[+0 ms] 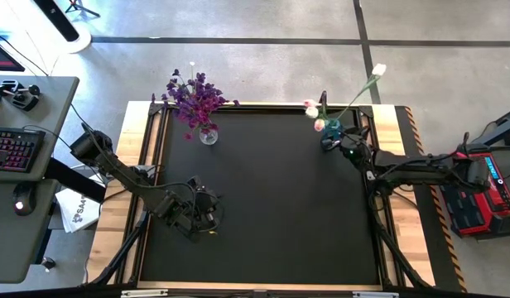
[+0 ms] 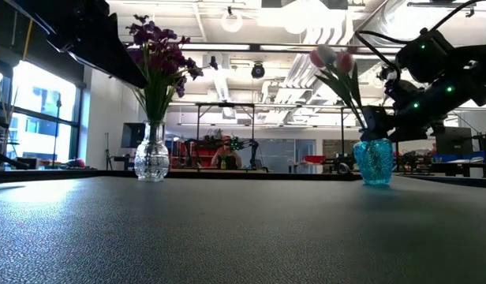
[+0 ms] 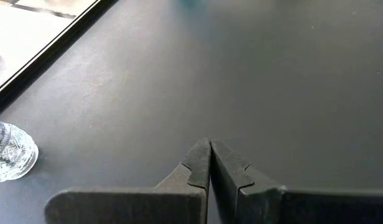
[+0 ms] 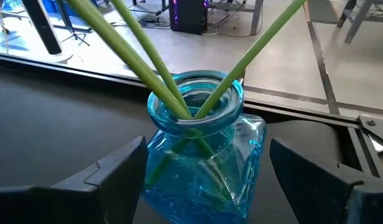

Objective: Sort flowers into vase by color
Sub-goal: Move the transparent blue vase to the top right of the table

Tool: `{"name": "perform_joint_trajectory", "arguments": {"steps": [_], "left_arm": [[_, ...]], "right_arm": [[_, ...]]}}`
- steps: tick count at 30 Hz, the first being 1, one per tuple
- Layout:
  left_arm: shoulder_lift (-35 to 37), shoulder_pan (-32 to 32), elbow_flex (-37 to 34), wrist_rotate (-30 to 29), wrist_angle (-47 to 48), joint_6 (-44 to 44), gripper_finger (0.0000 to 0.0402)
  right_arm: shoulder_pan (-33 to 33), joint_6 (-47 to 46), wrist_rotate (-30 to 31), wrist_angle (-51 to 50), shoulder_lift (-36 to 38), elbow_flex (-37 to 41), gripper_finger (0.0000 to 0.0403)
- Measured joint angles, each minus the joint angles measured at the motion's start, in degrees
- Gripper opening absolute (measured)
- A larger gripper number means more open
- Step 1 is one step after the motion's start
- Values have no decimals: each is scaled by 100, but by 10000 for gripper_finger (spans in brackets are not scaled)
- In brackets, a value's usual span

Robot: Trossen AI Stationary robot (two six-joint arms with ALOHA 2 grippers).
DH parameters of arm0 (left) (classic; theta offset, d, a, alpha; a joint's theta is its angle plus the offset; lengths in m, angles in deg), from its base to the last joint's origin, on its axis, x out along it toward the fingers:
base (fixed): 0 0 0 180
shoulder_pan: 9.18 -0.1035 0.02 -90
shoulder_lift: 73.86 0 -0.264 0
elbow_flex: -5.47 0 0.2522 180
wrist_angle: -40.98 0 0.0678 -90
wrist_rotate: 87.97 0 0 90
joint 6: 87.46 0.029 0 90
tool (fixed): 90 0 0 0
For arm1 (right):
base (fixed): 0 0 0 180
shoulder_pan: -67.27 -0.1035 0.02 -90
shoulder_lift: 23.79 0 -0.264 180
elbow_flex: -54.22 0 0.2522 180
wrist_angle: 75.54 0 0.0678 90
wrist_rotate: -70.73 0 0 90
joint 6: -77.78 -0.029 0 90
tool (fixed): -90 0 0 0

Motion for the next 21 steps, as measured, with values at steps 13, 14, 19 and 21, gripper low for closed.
{"name": "perform_joint_trajectory", "arguments": {"steps": [13,14,19,21], "left_arm": [[0,0,0,0,-4,-32,0],[0,0,0,0,-4,-32,0],[0,0,0,0,-4,-34,0],[0,0,0,0,-4,-34,0]], "right_arm": [[34,136,185,-1317,-7,-686,319],[34,135,181,-1509,-9,-794,318],[34,75,151,-2460,-10,-1237,319],[34,-21,57,-2725,-10,-1349,318]]}}
